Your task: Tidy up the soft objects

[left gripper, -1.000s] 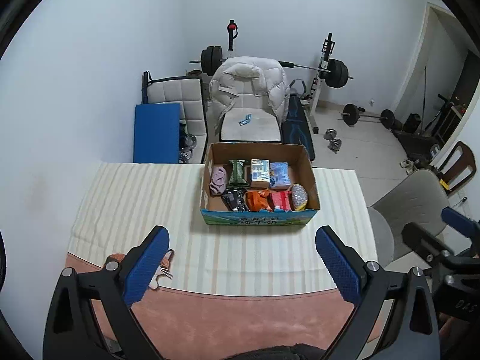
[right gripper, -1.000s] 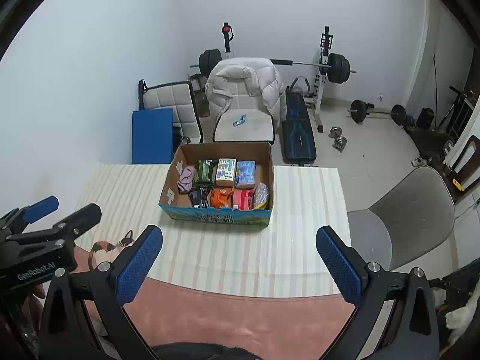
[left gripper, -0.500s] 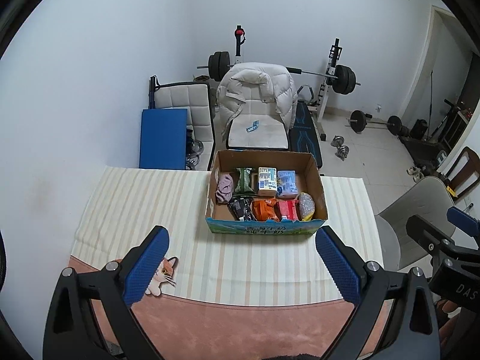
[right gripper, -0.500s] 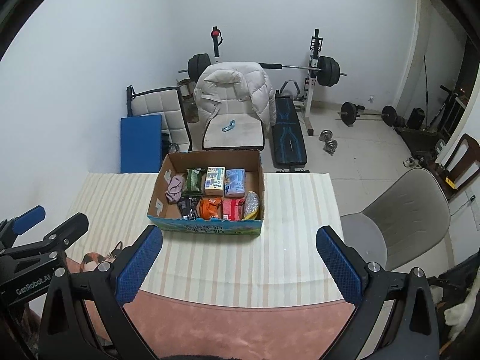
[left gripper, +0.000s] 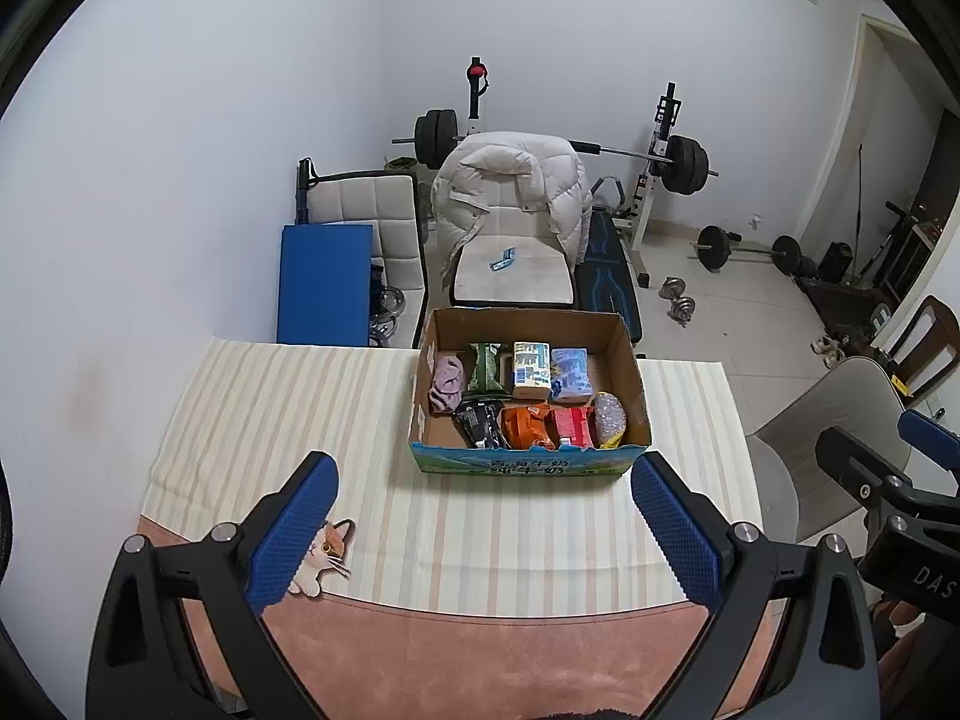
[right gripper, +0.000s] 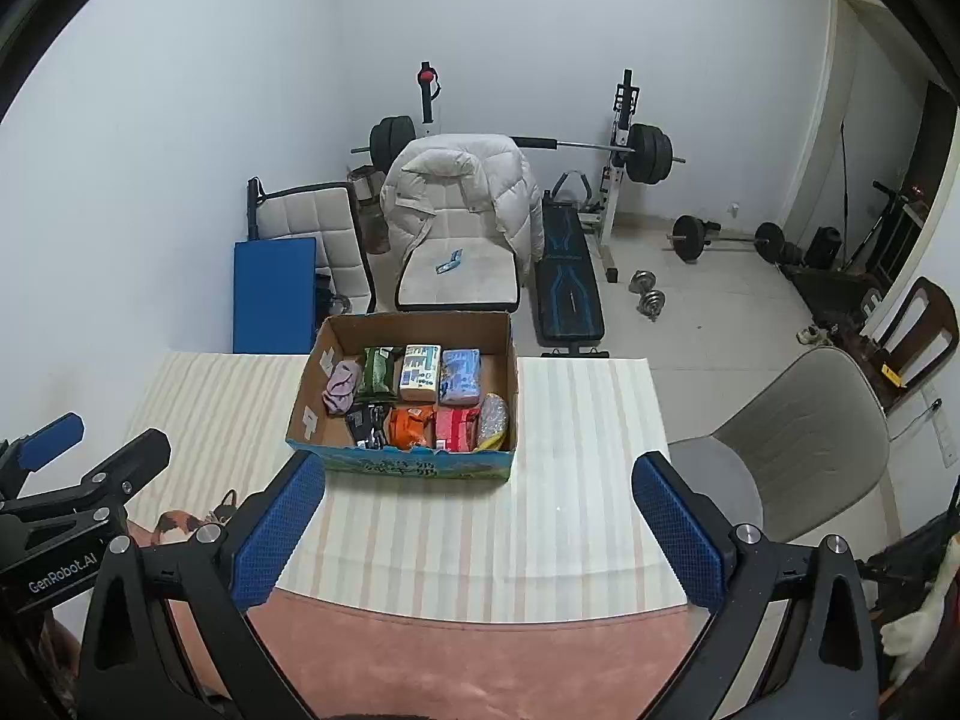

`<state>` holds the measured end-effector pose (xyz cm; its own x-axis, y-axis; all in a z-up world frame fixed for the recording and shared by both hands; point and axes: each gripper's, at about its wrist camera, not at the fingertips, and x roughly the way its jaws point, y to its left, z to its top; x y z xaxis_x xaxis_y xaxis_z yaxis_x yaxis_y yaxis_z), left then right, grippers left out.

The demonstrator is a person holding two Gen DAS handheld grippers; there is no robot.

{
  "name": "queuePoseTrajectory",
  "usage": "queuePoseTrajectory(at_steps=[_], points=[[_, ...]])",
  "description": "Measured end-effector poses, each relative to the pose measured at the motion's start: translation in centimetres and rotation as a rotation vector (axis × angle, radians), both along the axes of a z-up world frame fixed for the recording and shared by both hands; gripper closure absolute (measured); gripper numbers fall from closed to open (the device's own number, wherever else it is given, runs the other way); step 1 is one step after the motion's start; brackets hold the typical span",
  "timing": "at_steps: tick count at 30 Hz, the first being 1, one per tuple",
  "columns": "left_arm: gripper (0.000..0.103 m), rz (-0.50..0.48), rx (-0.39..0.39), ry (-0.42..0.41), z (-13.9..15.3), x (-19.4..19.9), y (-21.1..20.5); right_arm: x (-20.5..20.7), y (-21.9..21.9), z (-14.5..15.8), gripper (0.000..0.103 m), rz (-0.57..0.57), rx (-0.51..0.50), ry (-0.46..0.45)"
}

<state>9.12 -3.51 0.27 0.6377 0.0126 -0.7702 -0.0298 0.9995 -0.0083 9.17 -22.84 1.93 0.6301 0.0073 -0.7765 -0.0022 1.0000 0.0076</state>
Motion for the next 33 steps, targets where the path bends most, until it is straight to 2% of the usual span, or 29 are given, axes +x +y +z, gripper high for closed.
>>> queuePoseTrajectory(at_steps=[33], points=[[0.003,0.002,-0.010,-0.003,0.13,-0.27,-0.13,-0.29,-0.16,0.87,0.000,-0.005,-0.014,-0.007]])
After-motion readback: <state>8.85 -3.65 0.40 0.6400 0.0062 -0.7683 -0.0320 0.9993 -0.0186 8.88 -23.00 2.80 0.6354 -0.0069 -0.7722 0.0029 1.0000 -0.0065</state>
